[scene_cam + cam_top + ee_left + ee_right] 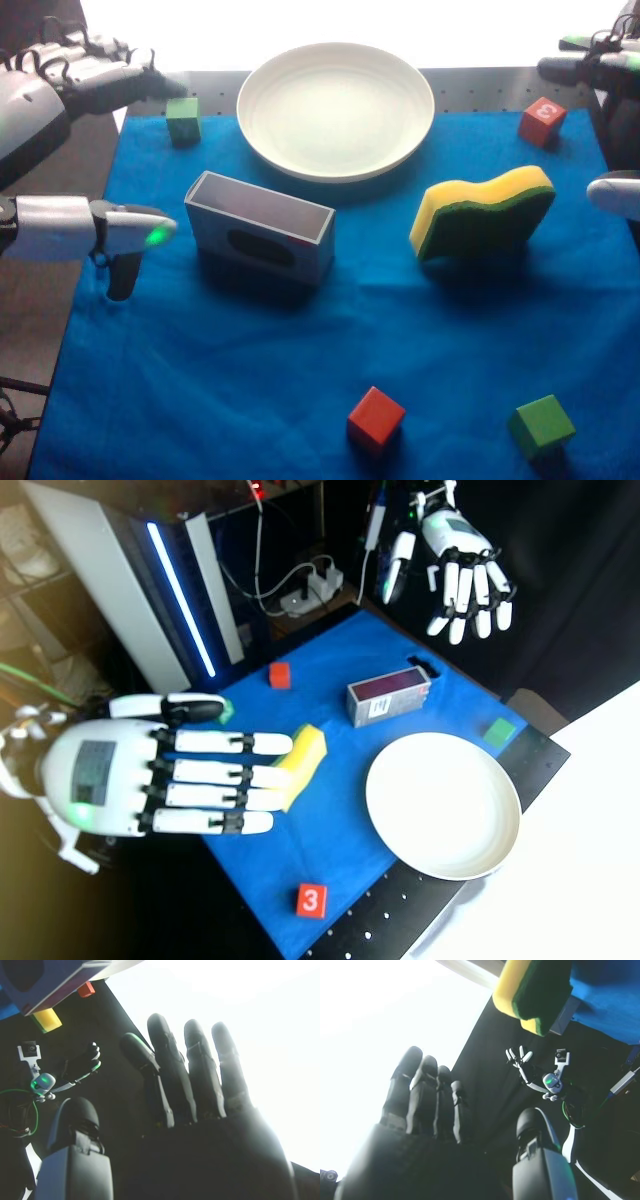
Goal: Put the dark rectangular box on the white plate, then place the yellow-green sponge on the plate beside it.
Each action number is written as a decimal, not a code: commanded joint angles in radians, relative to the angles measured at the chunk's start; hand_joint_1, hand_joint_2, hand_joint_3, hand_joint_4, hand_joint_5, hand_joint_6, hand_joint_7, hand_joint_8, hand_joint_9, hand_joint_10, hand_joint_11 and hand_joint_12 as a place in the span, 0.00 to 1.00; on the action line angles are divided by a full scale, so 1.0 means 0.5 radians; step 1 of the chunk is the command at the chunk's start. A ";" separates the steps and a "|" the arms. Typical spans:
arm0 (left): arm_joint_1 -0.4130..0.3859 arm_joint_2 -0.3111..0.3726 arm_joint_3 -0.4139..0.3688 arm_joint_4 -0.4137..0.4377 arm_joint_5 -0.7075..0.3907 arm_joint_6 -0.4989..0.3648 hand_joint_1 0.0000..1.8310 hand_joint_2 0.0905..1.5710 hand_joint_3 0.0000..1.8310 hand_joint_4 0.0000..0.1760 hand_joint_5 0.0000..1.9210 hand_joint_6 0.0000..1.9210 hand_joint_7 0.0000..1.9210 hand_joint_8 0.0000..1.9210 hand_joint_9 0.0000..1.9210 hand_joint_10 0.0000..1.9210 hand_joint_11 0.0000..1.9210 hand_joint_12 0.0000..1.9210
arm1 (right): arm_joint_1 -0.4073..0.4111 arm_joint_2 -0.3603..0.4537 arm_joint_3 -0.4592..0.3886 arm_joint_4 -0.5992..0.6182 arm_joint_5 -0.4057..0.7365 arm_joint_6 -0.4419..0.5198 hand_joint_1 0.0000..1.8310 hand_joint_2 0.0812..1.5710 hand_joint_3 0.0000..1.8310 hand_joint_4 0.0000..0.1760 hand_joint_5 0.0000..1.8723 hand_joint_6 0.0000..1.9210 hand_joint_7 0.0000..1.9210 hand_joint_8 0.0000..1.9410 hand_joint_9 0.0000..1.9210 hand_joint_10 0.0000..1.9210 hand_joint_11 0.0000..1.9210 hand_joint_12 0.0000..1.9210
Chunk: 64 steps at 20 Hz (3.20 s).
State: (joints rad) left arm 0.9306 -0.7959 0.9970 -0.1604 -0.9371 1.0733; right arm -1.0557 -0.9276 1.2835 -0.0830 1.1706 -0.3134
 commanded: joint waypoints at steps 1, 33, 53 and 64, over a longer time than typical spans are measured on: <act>-0.024 -0.002 0.008 -0.015 -0.229 -0.014 0.35 0.57 0.00 0.90 0.10 0.00 0.04 0.00 0.00 0.00 0.00 0.00 | 0.027 -0.002 0.008 0.071 0.214 0.012 0.35 0.73 0.00 0.54 0.16 0.00 0.08 0.00 0.11 0.00 0.06 0.24; -0.592 -0.479 0.474 0.641 0.633 -0.349 0.68 0.69 0.00 0.00 0.52 0.44 0.53 0.58 0.52 0.56 0.45 0.73 | 0.027 -0.006 0.026 0.036 0.185 0.015 0.30 0.75 0.00 0.59 0.17 0.00 0.10 0.00 0.09 0.00 0.01 0.23; -1.189 -1.269 1.488 0.486 1.112 -0.354 0.60 0.66 0.00 0.00 0.37 0.25 0.38 0.31 0.40 0.31 0.30 0.59 | 0.052 -0.077 0.085 -0.009 0.184 0.017 0.32 0.76 0.00 0.58 0.17 0.00 0.10 0.00 0.08 0.00 0.00 0.24; -1.156 -1.256 1.475 0.484 1.102 -0.354 0.49 0.57 0.00 0.66 0.23 0.00 0.27 0.00 0.29 0.00 0.00 0.69 | 0.225 -0.154 0.131 -0.217 0.006 0.050 0.34 0.74 0.00 0.29 0.19 0.00 0.10 0.00 0.10 0.00 0.03 0.25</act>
State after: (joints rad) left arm 0.3637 -1.4170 1.7123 0.0887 -0.2661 0.8970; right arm -0.9520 -1.0092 1.3464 -0.2333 1.0626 -0.2932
